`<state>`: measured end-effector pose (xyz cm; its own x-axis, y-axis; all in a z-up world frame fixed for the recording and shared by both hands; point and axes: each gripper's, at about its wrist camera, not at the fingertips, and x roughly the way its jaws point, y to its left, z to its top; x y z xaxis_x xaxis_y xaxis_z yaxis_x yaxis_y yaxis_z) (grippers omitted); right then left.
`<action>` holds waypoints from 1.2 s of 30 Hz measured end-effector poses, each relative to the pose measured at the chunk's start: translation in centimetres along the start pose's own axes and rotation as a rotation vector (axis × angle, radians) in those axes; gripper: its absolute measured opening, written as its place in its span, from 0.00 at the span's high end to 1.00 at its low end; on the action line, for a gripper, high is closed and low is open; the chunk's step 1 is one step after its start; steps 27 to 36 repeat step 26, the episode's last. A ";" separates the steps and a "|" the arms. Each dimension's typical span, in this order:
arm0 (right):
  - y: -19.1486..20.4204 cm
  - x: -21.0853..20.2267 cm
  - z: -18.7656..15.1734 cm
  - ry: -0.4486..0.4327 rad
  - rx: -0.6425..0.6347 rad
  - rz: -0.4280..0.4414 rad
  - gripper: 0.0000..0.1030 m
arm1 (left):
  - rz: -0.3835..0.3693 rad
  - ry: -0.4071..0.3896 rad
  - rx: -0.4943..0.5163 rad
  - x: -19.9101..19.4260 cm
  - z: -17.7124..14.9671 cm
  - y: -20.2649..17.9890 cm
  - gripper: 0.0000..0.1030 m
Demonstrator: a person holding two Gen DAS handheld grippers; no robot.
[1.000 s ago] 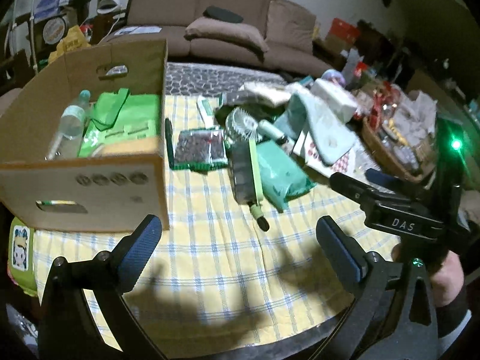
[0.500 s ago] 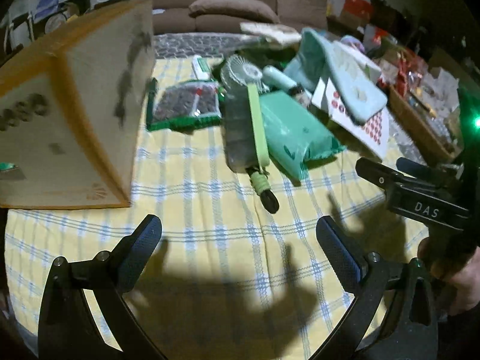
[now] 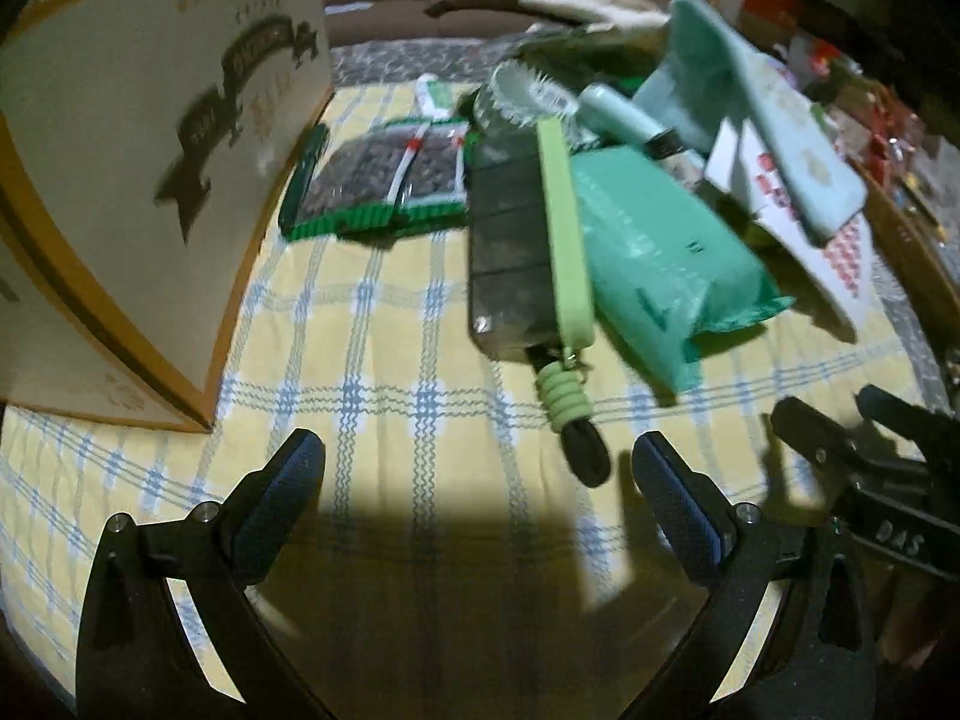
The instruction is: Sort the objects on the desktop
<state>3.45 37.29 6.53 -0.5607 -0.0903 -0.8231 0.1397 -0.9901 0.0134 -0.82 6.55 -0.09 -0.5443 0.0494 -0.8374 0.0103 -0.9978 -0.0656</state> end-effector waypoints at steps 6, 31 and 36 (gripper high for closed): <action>0.0 0.1 -0.3 -0.021 -0.021 -0.021 0.00 | 0.045 -0.032 0.034 0.4 -0.7 -0.7 0.00; -0.4 0.3 -0.4 -0.022 -0.020 -0.017 0.00 | 0.049 -0.033 0.038 0.2 -1.0 -0.7 0.00; -0.4 0.3 -0.4 -0.022 -0.020 -0.017 0.00 | 0.049 -0.033 0.038 0.2 -1.0 -0.7 0.00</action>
